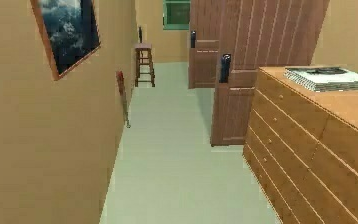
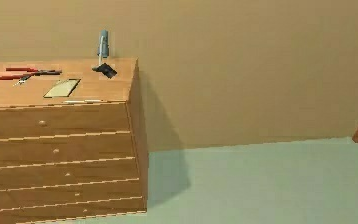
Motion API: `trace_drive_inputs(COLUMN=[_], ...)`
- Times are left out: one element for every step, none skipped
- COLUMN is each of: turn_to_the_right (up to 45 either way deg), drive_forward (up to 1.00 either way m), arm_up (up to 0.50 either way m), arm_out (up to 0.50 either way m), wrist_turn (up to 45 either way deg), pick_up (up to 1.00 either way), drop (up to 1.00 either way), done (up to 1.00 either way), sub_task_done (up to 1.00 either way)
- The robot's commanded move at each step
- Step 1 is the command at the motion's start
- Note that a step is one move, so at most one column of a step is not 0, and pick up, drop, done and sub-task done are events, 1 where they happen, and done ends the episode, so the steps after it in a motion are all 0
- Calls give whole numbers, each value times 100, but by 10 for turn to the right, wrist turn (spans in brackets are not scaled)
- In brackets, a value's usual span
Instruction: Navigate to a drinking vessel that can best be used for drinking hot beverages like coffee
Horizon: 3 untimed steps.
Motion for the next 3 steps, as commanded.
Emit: trace_drive_inputs(turn_to_the_right=[0, 0, -120], drive_forward=[100, 100, 0], arm_up=[0, 0, 0], arm_out=[0, 0, 0], wrist_turn=[0, 0, 0], pick_up=[0, 0, 0], drop=[0, 0, 0], done=[0, 0, 0], sub_task_done=[0, 0, 0])
